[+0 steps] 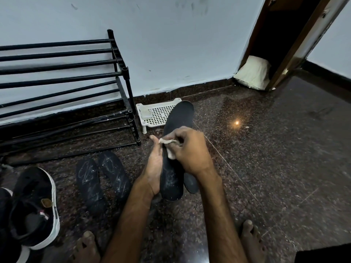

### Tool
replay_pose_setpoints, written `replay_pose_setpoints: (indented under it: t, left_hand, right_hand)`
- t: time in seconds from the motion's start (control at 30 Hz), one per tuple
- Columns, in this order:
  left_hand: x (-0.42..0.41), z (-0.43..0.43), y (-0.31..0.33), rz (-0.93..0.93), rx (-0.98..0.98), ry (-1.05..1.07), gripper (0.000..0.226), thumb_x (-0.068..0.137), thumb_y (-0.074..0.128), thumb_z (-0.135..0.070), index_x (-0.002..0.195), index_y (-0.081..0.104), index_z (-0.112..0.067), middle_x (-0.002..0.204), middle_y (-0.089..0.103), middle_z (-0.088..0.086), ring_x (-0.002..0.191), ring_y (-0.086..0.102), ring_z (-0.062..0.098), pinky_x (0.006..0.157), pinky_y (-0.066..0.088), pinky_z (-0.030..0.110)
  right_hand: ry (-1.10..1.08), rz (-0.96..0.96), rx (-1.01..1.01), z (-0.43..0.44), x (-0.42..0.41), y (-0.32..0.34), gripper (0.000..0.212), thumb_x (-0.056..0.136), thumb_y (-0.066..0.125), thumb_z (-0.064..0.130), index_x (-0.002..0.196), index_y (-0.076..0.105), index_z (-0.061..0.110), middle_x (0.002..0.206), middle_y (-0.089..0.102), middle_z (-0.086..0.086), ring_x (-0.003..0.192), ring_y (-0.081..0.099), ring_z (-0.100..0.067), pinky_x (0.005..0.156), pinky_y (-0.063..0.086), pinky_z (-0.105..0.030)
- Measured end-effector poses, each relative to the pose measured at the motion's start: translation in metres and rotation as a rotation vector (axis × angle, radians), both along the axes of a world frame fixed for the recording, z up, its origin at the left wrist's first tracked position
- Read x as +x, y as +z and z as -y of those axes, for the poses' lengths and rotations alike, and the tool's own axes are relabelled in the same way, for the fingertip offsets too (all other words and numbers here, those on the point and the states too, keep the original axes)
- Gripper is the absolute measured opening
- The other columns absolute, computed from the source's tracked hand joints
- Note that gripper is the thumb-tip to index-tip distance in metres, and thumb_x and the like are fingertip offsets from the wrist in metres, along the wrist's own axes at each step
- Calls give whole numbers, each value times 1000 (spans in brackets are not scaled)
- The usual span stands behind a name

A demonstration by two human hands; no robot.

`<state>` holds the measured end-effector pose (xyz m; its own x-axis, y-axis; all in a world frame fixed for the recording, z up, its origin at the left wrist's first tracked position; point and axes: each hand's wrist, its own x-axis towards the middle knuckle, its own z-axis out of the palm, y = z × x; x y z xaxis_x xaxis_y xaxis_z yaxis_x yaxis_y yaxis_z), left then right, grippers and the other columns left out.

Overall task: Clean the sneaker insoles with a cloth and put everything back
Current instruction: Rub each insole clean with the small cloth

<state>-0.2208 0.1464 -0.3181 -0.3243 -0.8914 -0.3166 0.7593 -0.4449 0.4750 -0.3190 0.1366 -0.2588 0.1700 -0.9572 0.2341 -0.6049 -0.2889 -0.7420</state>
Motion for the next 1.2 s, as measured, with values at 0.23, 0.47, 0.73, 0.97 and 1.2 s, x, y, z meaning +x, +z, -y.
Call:
replay_pose_setpoints:
  t: [0.23, 0.47, 0.73, 0.97, 1.2]
  left_hand:
    - [0, 4, 1, 132, -40, -10, 85, 91, 16, -73, 104, 76, -15, 99, 75, 12, 87, 74, 24, 67, 60, 33]
    - [5, 1, -2, 123, -49, -16, 97, 81, 16, -85, 115, 73, -15, 119, 69, 20, 100, 70, 33, 73, 60, 40]
    - [4, 3, -6, 38, -75, 0, 97, 84, 16, -82, 126, 62, -8, 119, 68, 20, 97, 69, 43, 61, 60, 48]
    - [1, 4, -2, 230, -63, -25, 91, 86, 9, -79, 127, 63, -18, 115, 72, 13, 105, 70, 26, 81, 58, 37]
    - [3, -1, -3, 186, -91, -70, 93, 83, 10, -81, 121, 66, -18, 116, 71, 15, 102, 71, 28, 77, 59, 38]
  right_hand:
    - [-332, -38, -21, 1, -9, -5, 13, 83, 73, 8, 90, 76, 18, 91, 73, 4, 83, 67, -10, 85, 55, -27]
    - [-169, 628, 188, -6, -3, 2, 13, 79, 78, 4, 89, 76, 13, 83, 75, 0, 73, 68, -14, 66, 57, -33]
    - [-331, 458, 102, 1, -43, 0, 13, 81, 77, 7, 88, 73, 17, 85, 74, 4, 74, 67, -7, 68, 58, -26]
    - [-315, 161, 35, -5, 7, -11, 13, 84, 73, 5, 92, 75, 16, 88, 72, 7, 74, 64, 3, 66, 48, -4]
    - [-331, 1081, 285, -4, 9, 0, 18, 80, 74, -1, 94, 72, 10, 95, 74, -12, 86, 69, -23, 81, 59, -39]
